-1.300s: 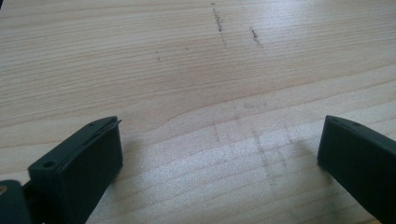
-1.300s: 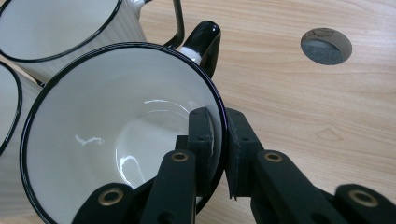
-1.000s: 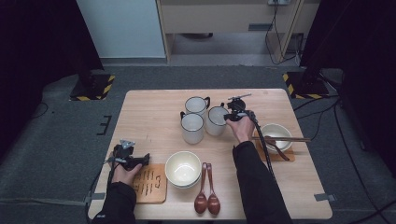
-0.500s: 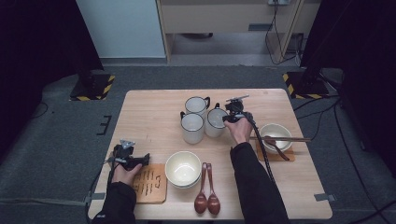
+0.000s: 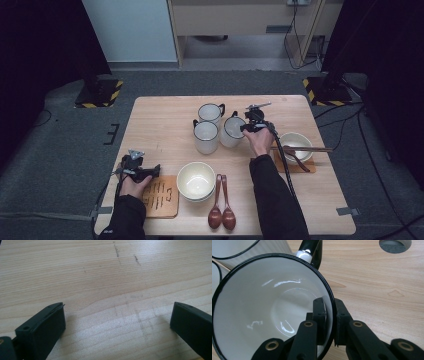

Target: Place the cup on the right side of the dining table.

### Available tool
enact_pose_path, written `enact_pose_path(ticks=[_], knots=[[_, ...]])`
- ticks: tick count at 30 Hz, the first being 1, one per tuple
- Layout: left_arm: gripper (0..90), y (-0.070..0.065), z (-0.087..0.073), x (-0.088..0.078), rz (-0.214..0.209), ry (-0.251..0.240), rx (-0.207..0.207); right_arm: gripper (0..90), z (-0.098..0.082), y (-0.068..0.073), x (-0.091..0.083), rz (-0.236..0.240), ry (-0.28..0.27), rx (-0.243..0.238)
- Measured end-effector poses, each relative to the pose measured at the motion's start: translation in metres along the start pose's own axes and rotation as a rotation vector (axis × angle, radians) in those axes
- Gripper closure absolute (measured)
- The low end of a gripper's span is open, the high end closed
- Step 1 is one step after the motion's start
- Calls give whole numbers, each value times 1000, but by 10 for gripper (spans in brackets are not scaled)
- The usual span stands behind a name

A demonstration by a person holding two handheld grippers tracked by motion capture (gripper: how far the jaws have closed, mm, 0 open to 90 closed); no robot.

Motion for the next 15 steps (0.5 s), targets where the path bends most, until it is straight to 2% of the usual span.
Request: enact_pose_path(ticks=[7,15], knots=[[0,0,0,0,0,0,0,828,1,-3,-6,29,-15,16],[0,0,0,0,0,0,0,829,5,-7,-23,66,-62,25]])
Point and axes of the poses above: each handheld gripper's, and its own axes: x roughly forward along the jaws, z roughly out of its top, y roughly to its left, the point moved 2 cm from there along x, roughly forward along the jaws, and after that the axes turned 7 degrees about z, right-handed, at the moved point
